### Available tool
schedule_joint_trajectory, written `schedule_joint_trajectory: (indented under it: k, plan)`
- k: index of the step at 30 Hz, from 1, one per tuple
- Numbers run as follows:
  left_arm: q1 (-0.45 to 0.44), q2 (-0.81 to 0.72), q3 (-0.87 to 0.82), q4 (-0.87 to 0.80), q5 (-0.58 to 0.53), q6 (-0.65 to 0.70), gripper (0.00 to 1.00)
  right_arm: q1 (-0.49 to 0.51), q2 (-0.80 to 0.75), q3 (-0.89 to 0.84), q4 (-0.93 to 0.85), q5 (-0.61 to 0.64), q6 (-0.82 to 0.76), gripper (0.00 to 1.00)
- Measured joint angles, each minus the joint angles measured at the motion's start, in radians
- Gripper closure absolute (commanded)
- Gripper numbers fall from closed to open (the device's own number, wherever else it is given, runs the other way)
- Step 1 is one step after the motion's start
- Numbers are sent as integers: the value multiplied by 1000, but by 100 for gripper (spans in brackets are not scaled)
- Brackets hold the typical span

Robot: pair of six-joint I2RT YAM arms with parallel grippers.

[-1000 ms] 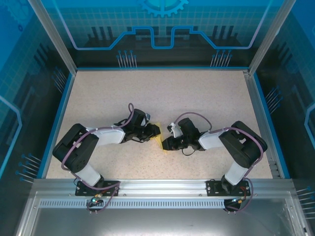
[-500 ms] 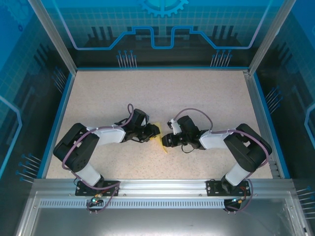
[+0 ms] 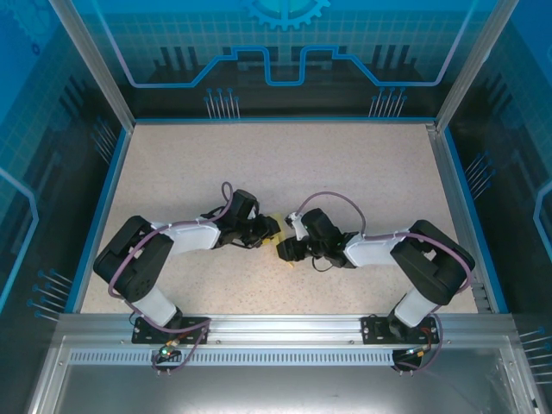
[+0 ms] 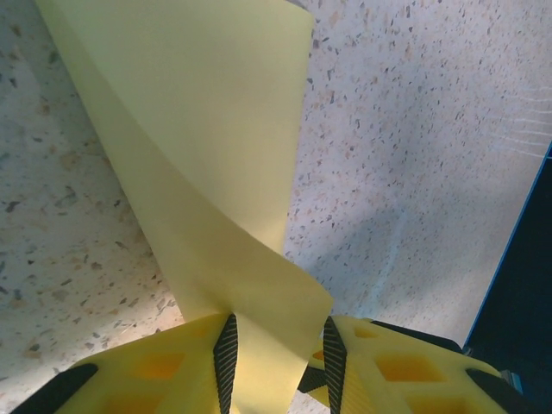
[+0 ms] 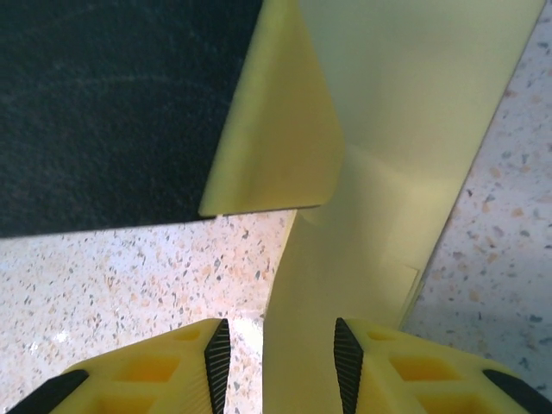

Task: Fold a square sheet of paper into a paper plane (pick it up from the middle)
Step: Fold the paper plane at the center of the table.

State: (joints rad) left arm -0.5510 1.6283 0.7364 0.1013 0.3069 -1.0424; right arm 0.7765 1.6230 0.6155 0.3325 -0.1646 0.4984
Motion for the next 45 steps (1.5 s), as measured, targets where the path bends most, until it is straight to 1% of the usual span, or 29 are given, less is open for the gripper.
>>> schedule_joint_trajectory:
  k: [4,7,10,13,15,18,23,27,32,37,45]
  plan:
    - [0,0,3,0,0,-6,64,17,10,20,1,44,-18,61]
    - [0,0,3,0,0,-7,64,25,33,39,4,61,-29,64]
    - [0,0,5,-2,0,-7,64,27,54,42,11,72,-29,74]
    - [0,0,10,-5,0,-6,64,28,61,37,26,78,-22,79]
    - [0,0,15,-11,0,-6,64,26,61,28,52,73,-10,85]
    - [0,0,24,-17,0,-6,64,8,61,0,94,40,20,89]
    - [0,0,30,-17,-1,2,61,-45,88,-21,154,-39,78,92]
    - [0,-11,30,-17,-5,25,59,-73,120,-31,205,-107,128,92]
    - [0,-48,27,-3,-12,51,59,-98,147,-34,251,-182,177,93]
    - [4,-53,5,26,-14,59,59,-126,158,-44,294,-239,223,95]
    - [6,-53,-16,64,-14,84,63,-159,186,-45,326,-323,300,95]
